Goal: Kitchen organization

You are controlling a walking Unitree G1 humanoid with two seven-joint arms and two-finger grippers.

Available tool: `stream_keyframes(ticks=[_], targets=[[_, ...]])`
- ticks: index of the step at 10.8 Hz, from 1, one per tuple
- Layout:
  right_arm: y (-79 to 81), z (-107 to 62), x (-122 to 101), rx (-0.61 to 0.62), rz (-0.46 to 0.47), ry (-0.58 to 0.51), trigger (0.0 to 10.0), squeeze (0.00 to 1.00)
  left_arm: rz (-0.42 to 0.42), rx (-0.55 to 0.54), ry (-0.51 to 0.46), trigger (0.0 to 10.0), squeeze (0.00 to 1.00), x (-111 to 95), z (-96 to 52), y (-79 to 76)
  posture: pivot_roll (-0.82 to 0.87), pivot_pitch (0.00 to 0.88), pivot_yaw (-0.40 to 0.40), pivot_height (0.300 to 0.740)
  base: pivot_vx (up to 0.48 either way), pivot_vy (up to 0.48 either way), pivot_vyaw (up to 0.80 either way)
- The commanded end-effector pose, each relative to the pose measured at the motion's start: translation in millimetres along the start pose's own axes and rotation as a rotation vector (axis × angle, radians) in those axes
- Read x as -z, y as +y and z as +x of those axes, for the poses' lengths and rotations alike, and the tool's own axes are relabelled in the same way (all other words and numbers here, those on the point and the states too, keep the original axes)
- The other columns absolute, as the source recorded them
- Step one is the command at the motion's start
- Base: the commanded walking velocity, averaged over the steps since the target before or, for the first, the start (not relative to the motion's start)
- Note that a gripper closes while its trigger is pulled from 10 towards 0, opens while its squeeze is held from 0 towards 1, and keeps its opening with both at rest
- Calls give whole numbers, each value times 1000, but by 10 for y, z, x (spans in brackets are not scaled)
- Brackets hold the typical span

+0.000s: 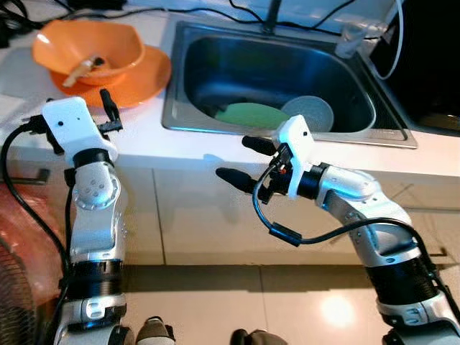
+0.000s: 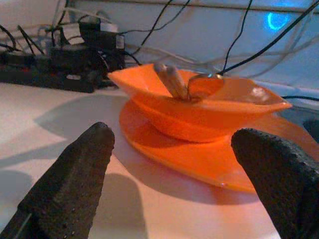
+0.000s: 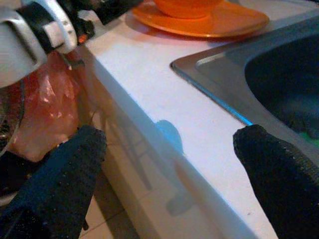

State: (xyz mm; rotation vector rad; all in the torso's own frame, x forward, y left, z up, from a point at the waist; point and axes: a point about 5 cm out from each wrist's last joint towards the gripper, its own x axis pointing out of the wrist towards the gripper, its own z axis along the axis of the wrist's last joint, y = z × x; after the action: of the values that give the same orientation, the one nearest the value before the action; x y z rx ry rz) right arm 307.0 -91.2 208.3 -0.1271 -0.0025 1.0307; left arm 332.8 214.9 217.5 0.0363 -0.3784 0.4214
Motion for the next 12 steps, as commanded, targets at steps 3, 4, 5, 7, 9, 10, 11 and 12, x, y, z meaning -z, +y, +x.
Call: stream_keyframes(ticks=[3,4,5,7,9,10,11,12], targets=[[1,-51,-67,-18,-19,-1,10000,0,-17,-60,-39,10000,1000,-69,84,26,-54,181,-171,740,0,0,0],[5,-51,-69,-21,-23,3,10000,0,-6,-93,-39,10000,1000,-64,101,76,-55,182,-174,740,0,0,0],[7,-50,-68,-23,-25,5,10000,0,-3,-111,-42,10000,1000,-63,104,113,-55,182,-175,740,0,0,0],[7,-48,-68,-25,-31,10,10000,0,13,-156,-31,10000,890,-30,130,181,-55,180,-175,740,0,0,0],[0,-39,-75,-22,-35,8,10000,0,8,-183,-28,10000,871,-28,200,241,-54,177,-171,740,0,0,0],[4,-38,-74,-21,-35,7,10000,0,6,-183,-40,10000,867,-56,241,249,-54,174,-168,740,0,0,0],[5,-38,-74,-18,-36,6,10000,0,0,-186,-46,10000,859,-68,264,257,-56,173,-166,740,0,0,0],[5,-42,-75,-17,-37,4,10000,0,-13,-182,-53,10000,686,-82,294,250,-57,173,-165,740,0,0,0]])
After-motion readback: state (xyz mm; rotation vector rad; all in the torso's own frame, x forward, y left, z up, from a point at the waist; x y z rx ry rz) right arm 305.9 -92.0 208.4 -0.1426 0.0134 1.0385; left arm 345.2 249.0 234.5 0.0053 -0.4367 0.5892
